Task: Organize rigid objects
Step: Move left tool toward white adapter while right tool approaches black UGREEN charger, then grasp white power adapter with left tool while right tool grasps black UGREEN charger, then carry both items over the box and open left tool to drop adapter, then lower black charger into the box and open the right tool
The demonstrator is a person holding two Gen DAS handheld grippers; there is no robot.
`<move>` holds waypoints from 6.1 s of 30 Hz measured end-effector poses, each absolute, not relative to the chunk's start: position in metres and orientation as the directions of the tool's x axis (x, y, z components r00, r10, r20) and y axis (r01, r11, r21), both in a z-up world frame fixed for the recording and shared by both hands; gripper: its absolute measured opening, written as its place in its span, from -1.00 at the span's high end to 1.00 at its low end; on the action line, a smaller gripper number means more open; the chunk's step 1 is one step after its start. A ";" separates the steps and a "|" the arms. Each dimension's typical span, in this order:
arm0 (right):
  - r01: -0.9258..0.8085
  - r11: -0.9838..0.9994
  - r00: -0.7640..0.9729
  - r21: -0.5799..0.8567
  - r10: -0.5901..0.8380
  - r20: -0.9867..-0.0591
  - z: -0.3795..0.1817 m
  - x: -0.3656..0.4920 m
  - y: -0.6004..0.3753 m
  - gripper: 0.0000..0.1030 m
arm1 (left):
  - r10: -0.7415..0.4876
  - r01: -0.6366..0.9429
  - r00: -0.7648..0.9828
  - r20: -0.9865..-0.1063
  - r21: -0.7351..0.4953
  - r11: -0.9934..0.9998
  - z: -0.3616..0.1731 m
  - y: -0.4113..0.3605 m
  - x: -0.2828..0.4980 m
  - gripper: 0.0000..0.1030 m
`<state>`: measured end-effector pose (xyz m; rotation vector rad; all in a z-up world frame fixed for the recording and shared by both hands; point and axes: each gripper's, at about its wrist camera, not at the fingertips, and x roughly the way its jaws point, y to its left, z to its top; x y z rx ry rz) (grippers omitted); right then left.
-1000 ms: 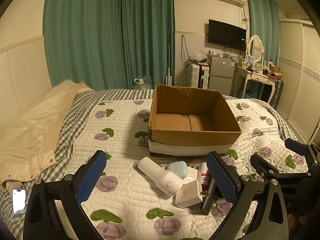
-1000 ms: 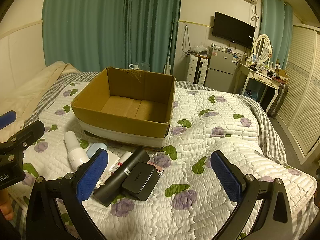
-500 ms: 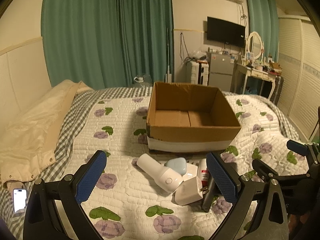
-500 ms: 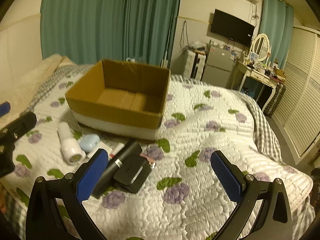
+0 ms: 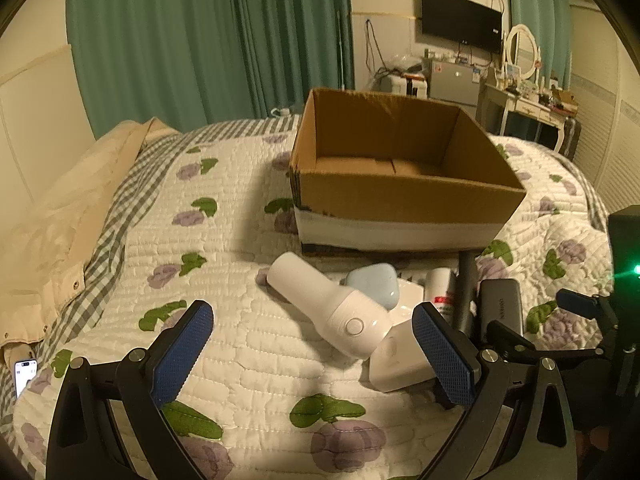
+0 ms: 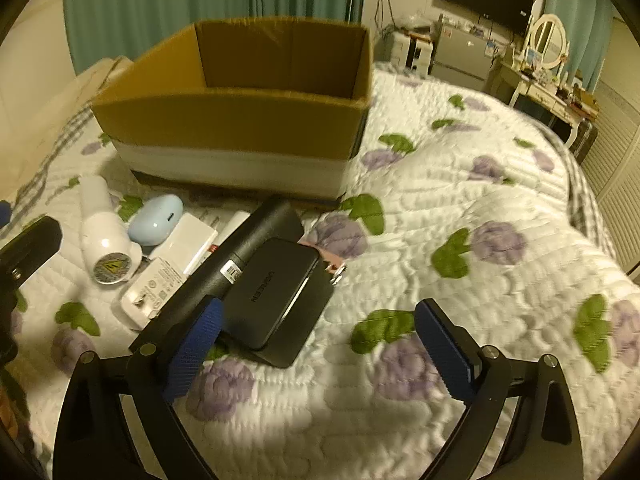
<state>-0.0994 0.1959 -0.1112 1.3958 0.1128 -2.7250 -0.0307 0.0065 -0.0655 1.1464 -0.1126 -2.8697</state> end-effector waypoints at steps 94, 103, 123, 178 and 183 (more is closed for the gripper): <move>0.210 -0.975 -0.505 -0.068 -0.049 -0.861 -0.132 -0.103 0.184 -0.38 | 0.112 -0.217 -0.687 -0.718 0.056 -0.974 -0.071 0.021 -0.036 0.44; 0.227 -0.947 -0.560 -0.225 0.062 -0.826 -0.137 -0.123 0.169 -0.44 | 0.128 -0.219 -0.681 -0.721 0.033 -0.975 -0.074 0.016 -0.036 0.44; 0.263 -0.963 -0.584 -0.066 -0.104 -0.805 -0.114 -0.124 0.200 -0.42 | 0.122 -0.197 -0.688 -0.716 0.022 -0.980 -0.070 0.011 -0.033 0.46; 0.343 -0.939 -0.660 -0.004 -0.238 -0.713 -0.040 -0.272 0.175 -0.42 | 0.045 -0.097 -0.795 -0.605 0.053 -0.994 -0.004 0.016 -0.203 -0.26; 0.336 -0.941 -0.661 -0.043 -0.203 -0.723 -0.055 -0.283 0.165 -0.47 | 0.046 -0.095 -0.797 -0.602 0.049 -0.994 0.000 0.014 -0.196 -0.26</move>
